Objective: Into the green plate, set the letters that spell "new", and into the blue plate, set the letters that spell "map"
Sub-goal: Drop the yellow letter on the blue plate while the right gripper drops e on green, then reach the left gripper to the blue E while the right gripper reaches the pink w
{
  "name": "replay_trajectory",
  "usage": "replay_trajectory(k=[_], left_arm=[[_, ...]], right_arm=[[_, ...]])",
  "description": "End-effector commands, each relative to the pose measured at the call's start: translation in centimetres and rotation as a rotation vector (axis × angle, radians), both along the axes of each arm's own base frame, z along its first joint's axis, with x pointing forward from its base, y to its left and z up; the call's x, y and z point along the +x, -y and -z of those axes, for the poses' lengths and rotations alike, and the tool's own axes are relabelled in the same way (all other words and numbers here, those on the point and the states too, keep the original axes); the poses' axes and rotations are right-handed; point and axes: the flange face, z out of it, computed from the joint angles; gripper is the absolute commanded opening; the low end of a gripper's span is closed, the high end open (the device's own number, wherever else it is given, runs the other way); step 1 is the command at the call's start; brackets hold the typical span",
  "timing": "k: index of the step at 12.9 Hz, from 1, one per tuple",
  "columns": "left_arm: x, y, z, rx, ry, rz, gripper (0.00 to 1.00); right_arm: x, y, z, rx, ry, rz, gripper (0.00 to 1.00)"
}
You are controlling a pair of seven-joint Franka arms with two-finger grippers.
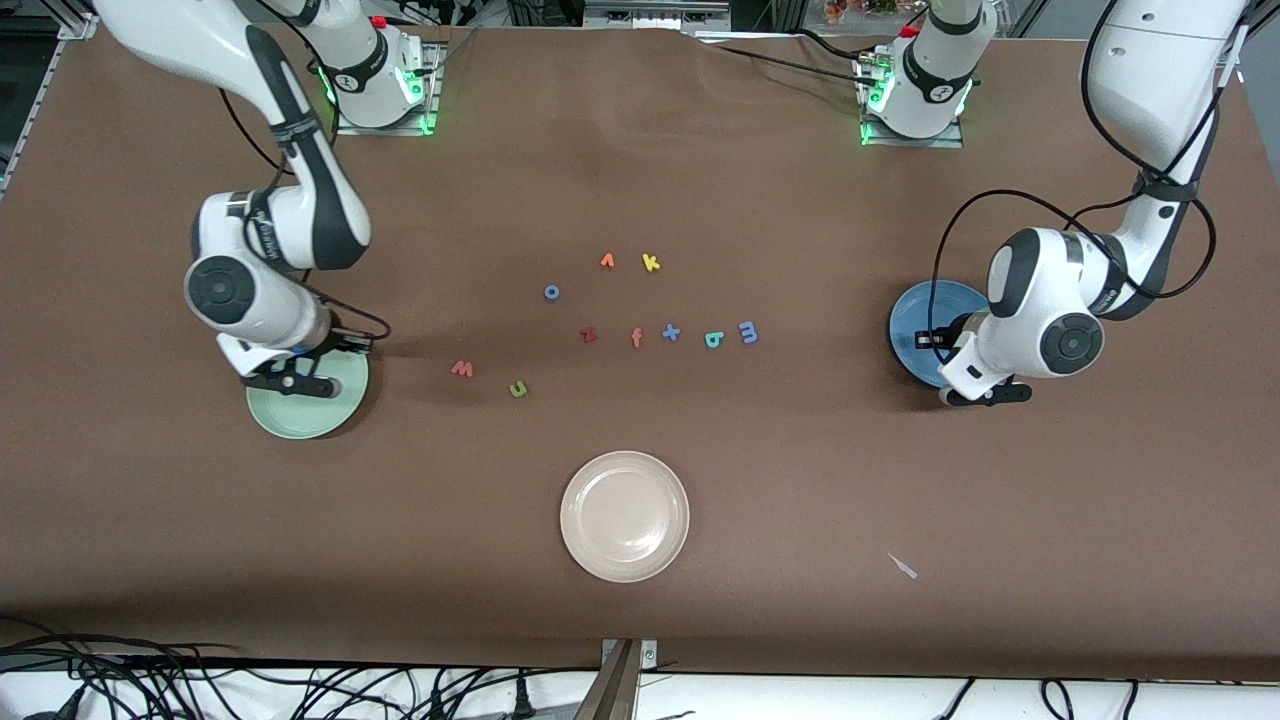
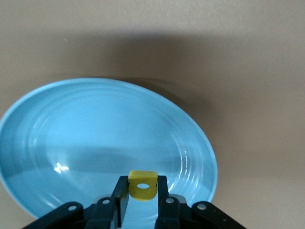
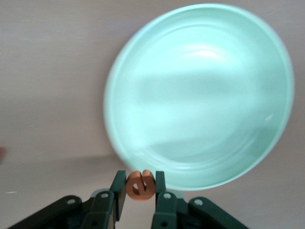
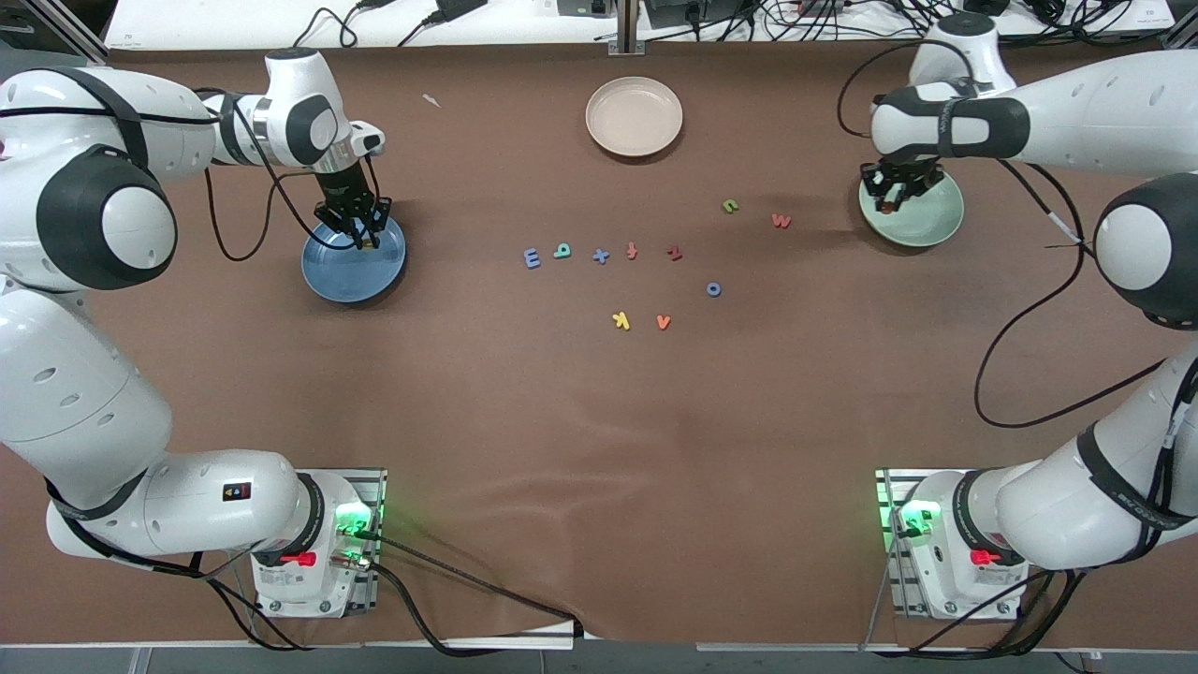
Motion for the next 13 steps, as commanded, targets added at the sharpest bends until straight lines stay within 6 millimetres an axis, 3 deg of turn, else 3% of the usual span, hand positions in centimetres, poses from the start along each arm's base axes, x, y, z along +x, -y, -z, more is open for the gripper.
replay_trajectory(k=[1, 2, 3, 4, 5, 7, 10, 13], left_arm=[[0.0, -0.4, -0.7, 0.010, 0.017, 0.030, 0.99], [0.3, -0.3, -1.6, 0.011, 0.023, 0.028, 1.00], [0.4, 0.3, -2.9, 0.013, 0.030, 0.018, 1.00], [0.5, 1.2, -4.2, 0.021, 0.049, 0.003, 1.00], [0.5, 3.3, -5.0, 0.027, 0.060, -0.024, 1.00], [-0.2, 7.8, -5.4, 0.048, 0.060, -0.117, 1.00], [-1.2, 15.2, -6.0, 0.040, 0.103, -0.251, 1.00], [-2.4, 21.9, -3.9, 0.010, 0.160, -0.334, 1.00]], right_arm=[[0.1, 3.0, 1.3, 0.017, 0.003, -0.055, 0.17], [0.3, 4.2, 1.8, 0.021, 0.012, -0.077, 0.18], [0.4, 5.1, 2.1, 0.023, 0.012, -0.080, 0.31], [0.4, 5.8, 2.2, 0.025, 0.011, -0.066, 0.89], [0.6, 5.6, 2.0, 0.030, 0.013, -0.068, 1.00], [1.0, 4.4, 1.2, 0.033, 0.020, -0.080, 1.00], [1.5, 0.6, 0.5, 0.071, 0.004, -0.130, 1.00], [2.1, -4.1, -0.9, 0.104, -0.018, -0.201, 1.00]])
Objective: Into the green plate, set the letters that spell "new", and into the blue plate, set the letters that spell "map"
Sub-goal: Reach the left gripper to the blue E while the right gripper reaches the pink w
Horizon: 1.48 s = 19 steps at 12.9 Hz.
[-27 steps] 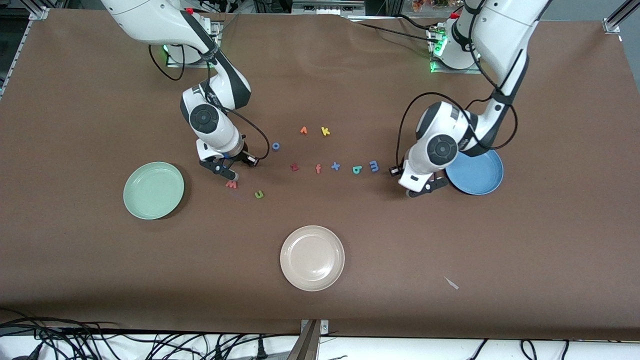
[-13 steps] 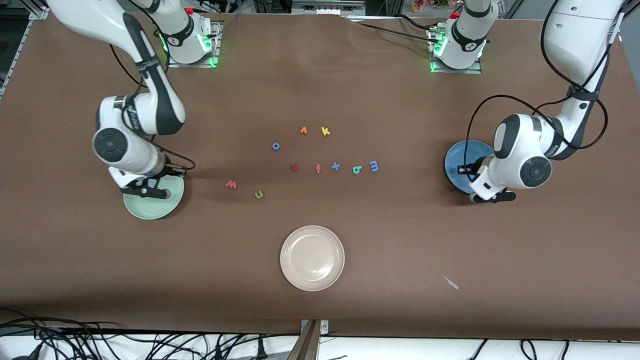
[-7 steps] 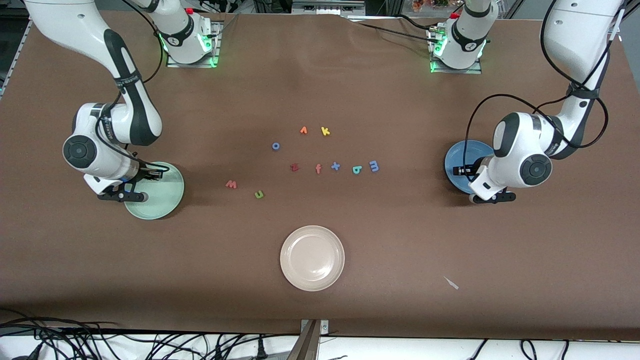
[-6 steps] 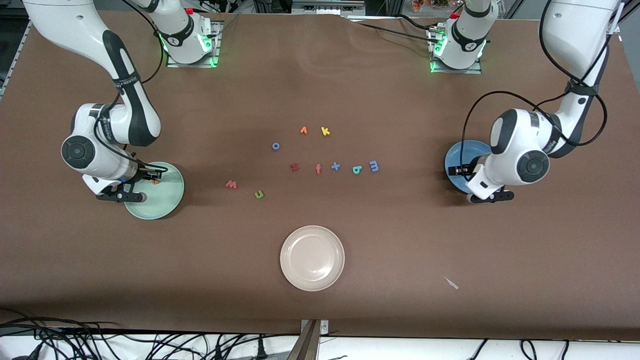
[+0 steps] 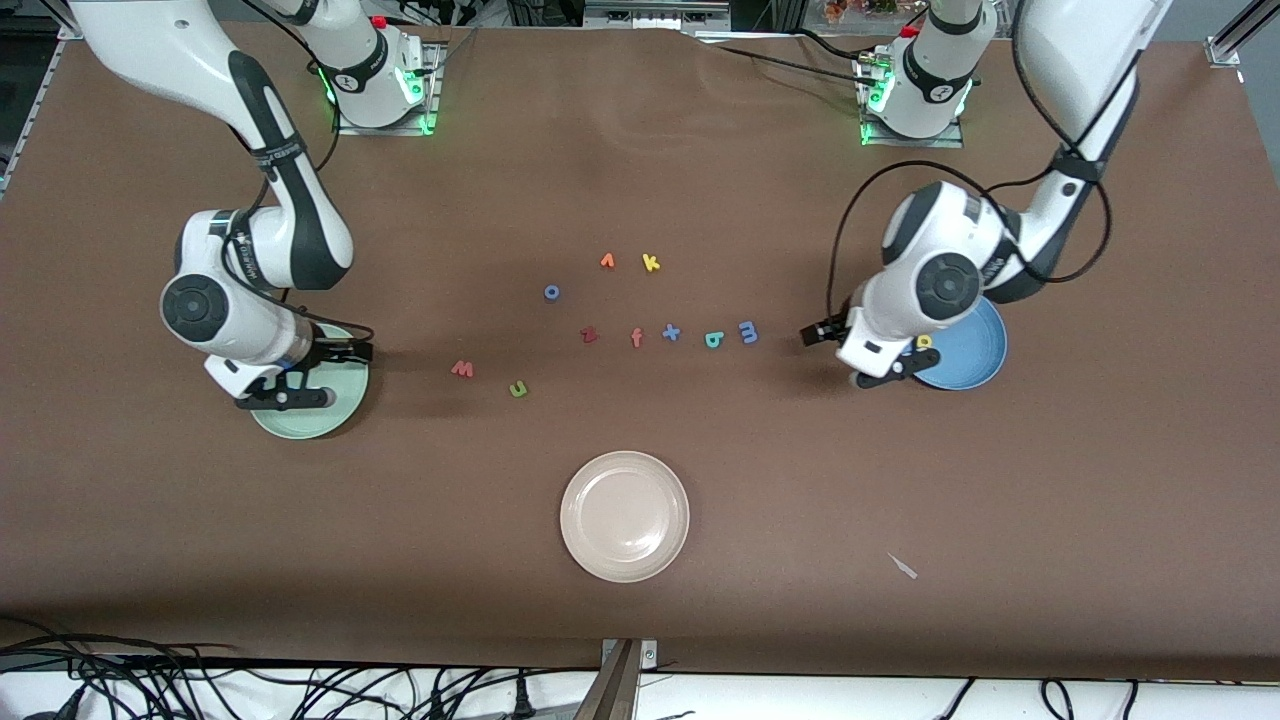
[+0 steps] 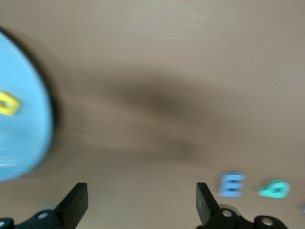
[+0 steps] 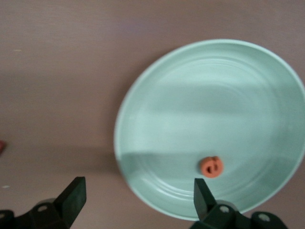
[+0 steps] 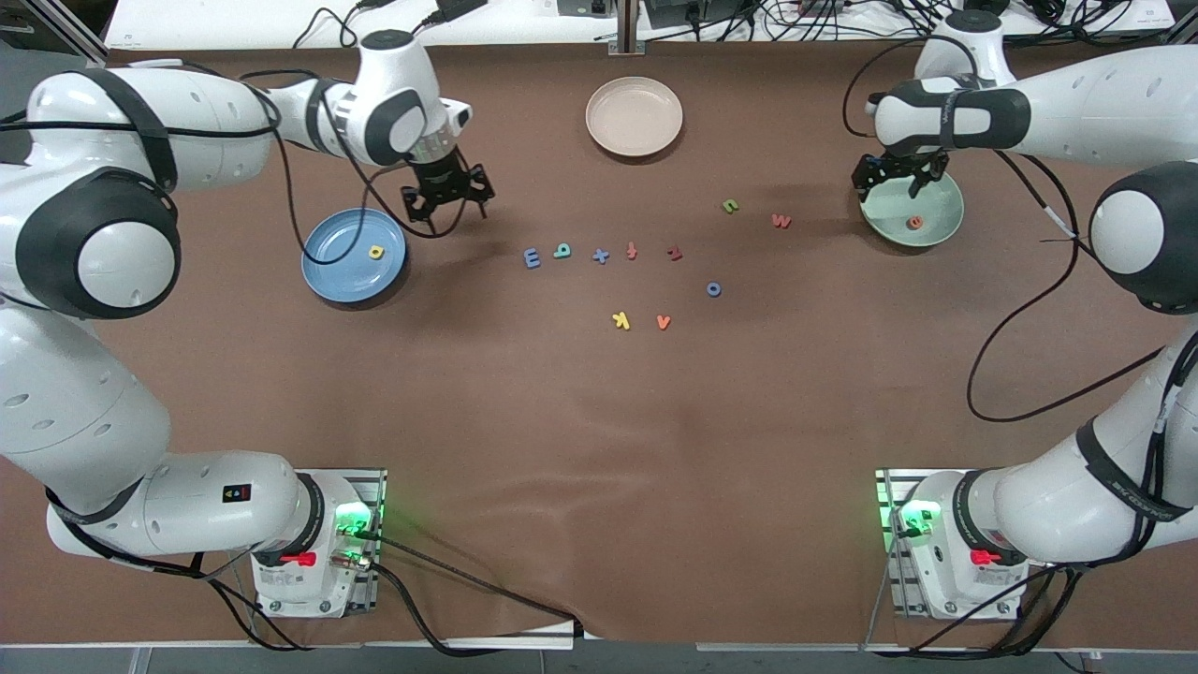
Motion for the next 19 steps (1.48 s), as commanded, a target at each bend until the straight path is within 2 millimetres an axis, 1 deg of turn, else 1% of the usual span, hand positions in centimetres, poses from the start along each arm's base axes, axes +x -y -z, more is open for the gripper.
replay_trajectory(k=[1, 3, 4, 5, 6, 7, 8, 10, 11, 12, 14, 16, 17, 18, 19], left_arm=[[-1.0, 3.8, 2.5, -0.020, 0.021, -0.053, 0.99], [-2.0, 6.0, 3.9, -0.028, 0.019, -0.057, 0.97], [-2.3, 6.7, 4.5, -0.036, 0.022, -0.060, 0.94], [-2.5, 7.2, 5.0, -0.039, 0.022, -0.074, 0.93], [-2.6, 7.8, 5.3, -0.045, 0.030, -0.081, 0.90], [-3.0, 8.4, 6.0, -0.039, 0.036, -0.074, 0.88], [-3.2, 8.6, 6.6, -0.017, 0.045, -0.072, 0.85], [-3.4, 8.8, 7.6, 0.022, 0.071, -0.071, 0.83], [-3.2, 9.1, 7.9, 0.029, 0.077, -0.073, 0.83], [-3.3, 9.1, 8.0, 0.031, 0.079, -0.075, 0.83], [-3.5, 9.5, 7.9, 0.031, 0.077, -0.073, 0.82], [-4.1, 10.3, 8.1, 0.033, 0.074, -0.067, 0.75], [-4.1, 10.3, 8.1, 0.033, 0.074, -0.067, 0.67], [-4.1, 10.3, 8.2, 0.035, 0.073, -0.067, 0.60], [-4.1, 10.3, 8.3, 0.035, 0.071, -0.067, 0.55]], right_arm=[[0.1, -2.9, -1.2, 0.034, -0.021, -0.057, 1.00], [-0.4, -5.2, -0.8, 0.055, -0.033, -0.141, 1.00], [-0.6, -5.9, -0.7, 0.068, -0.032, -0.196, 1.00], [-0.7, -6.6, -0.4, 0.079, -0.035, -0.251, 1.00], [-0.8, -7.0, -0.3, 0.089, -0.037, -0.309, 1.00], [-0.7, -7.1, -0.2, 0.097, -0.025, -0.355, 1.00], [-0.7, -7.5, -0.1, 0.107, -0.009, -0.408, 1.00], [-0.8, -8.7, 0.9, 0.133, 0.007, -0.545, 1.00], [-1.1, -9.7, 1.2, 0.141, 0.000, -0.600, 1.00], [-1.2, -10.4, 1.2, 0.145, 0.007, -0.640, 1.00], [-1.2, -11.3, 1.2, 0.148, 0.023, -0.700, 1.00], [-1.4, -12.9, 2.1, 0.148, 0.060, -0.738, 1.00], [-1.9, -14.2, 2.5, 0.144, 0.083, -0.768, 1.00], [-2.2, -14.6, 3.0, 0.134, 0.107, -0.789, 1.00], [-2.6, -14.5, 3.5, 0.126, 0.138, -0.804, 1.00]])
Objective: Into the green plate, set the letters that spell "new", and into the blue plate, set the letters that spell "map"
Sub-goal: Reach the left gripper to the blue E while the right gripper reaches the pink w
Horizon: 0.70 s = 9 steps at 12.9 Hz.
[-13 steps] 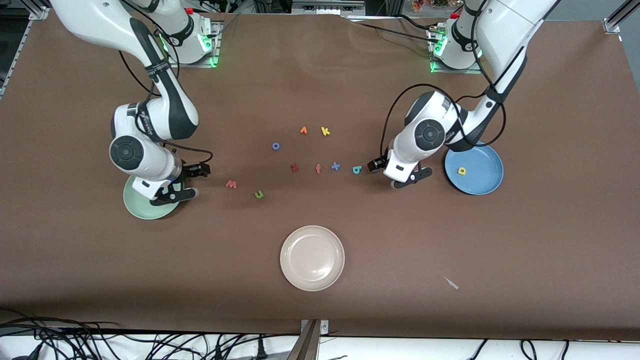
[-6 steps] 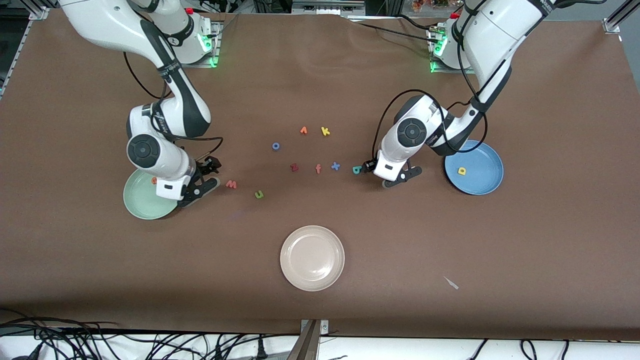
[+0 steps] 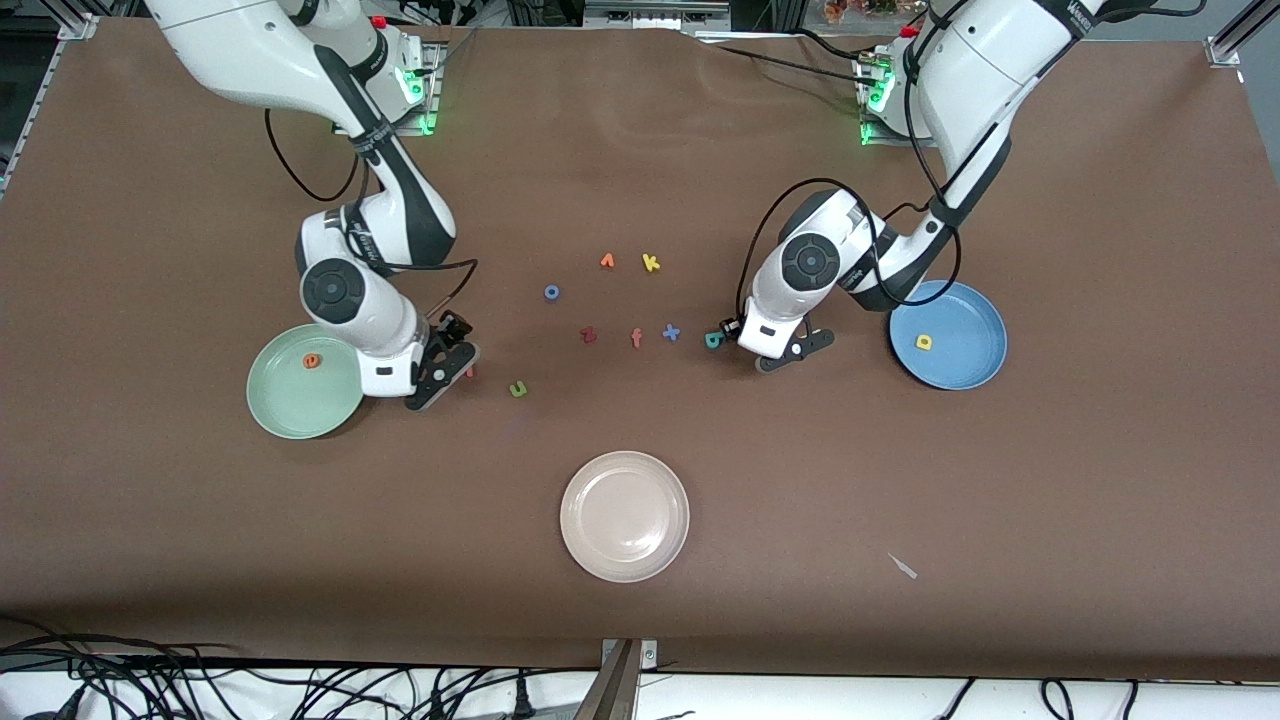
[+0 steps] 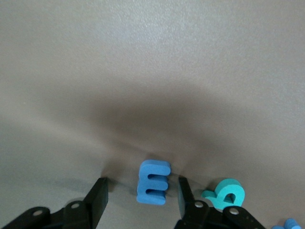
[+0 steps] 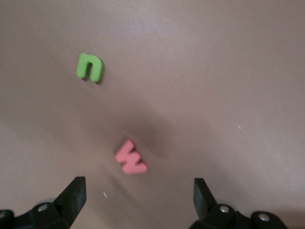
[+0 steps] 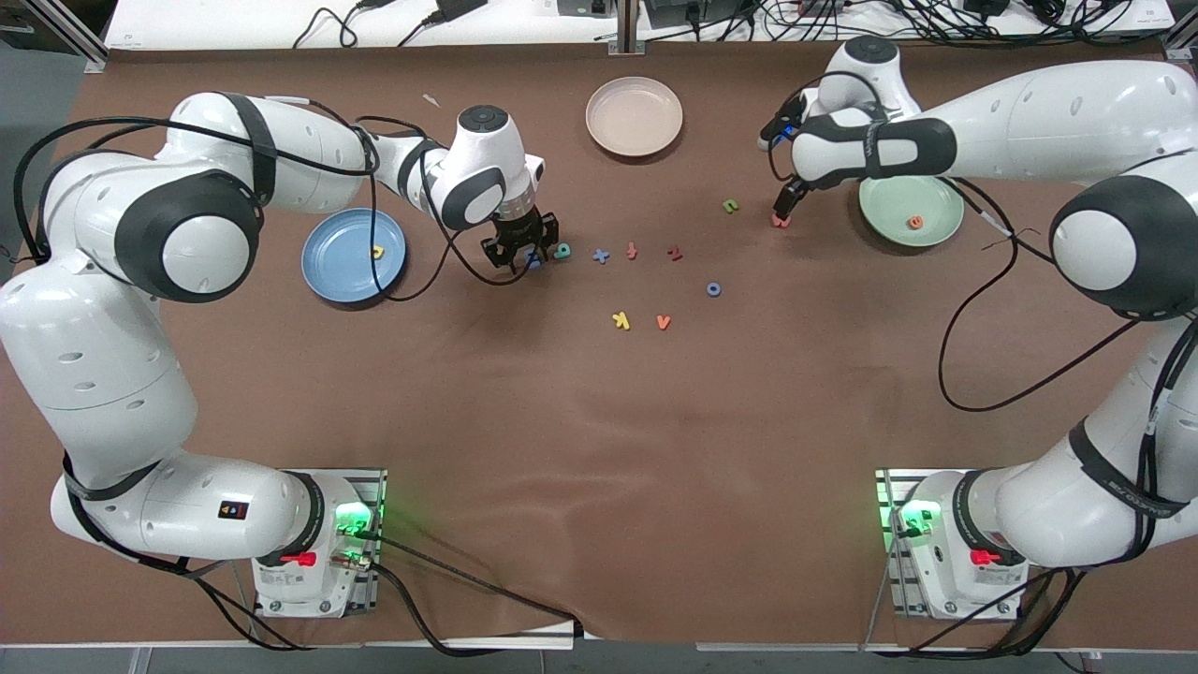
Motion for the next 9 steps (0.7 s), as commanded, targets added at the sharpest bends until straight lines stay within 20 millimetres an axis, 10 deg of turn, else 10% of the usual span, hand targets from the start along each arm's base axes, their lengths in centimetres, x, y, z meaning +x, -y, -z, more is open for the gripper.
replay_trajectory(k=[1, 9], left_arm=[[0.3, 0.3, 0.2, 0.013, 0.017, -0.001, 0.49], [1.0, -0.6, -0.1, 0.017, 0.021, 0.003, 0.05]], right_arm=[[-1.3, -0.1, 1.7, 0.010, 0.067, -0.045, 1.00], [-1.5, 0.2, 3.9, -0.002, 0.052, -0.177, 0.91]])
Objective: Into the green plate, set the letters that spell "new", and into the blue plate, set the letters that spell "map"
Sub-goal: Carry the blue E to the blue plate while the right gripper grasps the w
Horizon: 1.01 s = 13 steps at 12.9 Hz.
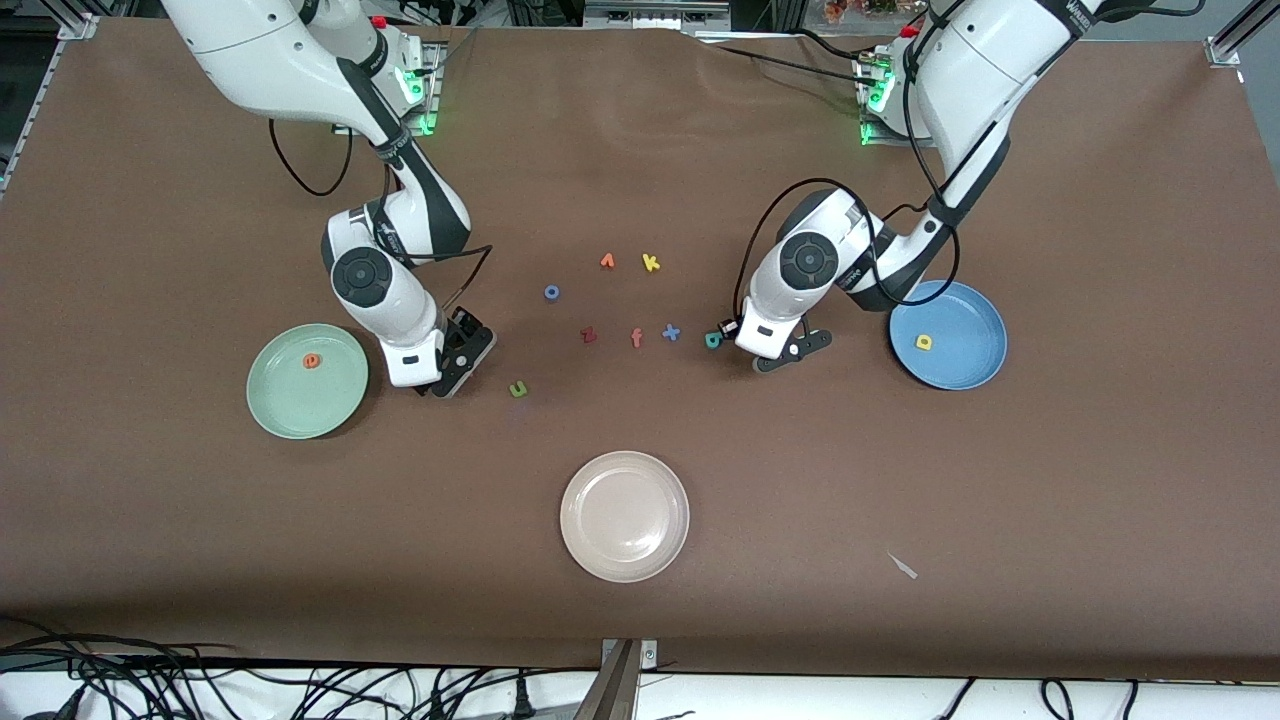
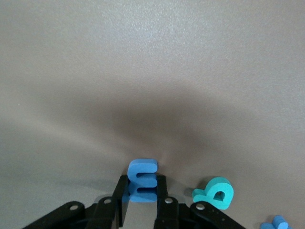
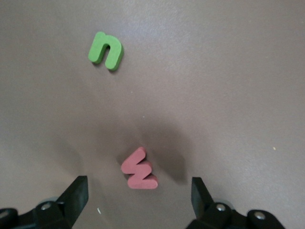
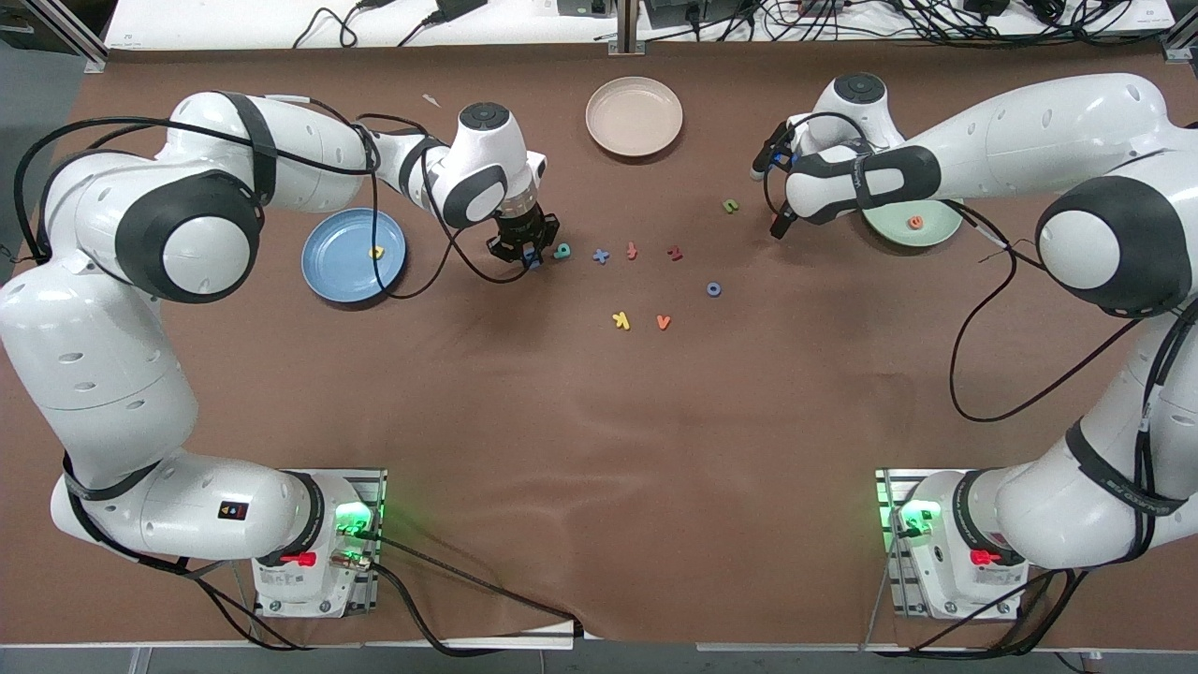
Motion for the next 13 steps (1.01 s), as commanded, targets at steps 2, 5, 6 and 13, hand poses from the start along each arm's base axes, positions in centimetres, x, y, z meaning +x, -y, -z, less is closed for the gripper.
replay_trajectory(k=[2, 5, 6, 13], left_arm=[[2.2, -2.2, -1.5, 0.036, 0.020, 0.007, 0.01], [4.0, -6.4, -5.6, 0.100, -0.036, 0.071, 0.01], [4.5, -8.2, -6.8, 0.109, -0.052, 0.103, 0.01], [6.7, -26.6, -7.1, 0.033, -0.197, 0.340, 0.02]], right_arm=[[0.6, 0.1, 0.6, -0.002, 0.017, -0.048, 0.86], [1.0, -0.3, 0.8, 0.000, 0.020, -0.050, 0.75], [1.0, -0.3, 0.8, 0.000, 0.021, -0.050, 0.71], [1.0, -0.4, 1.0, -0.004, 0.020, -0.058, 0.49]])
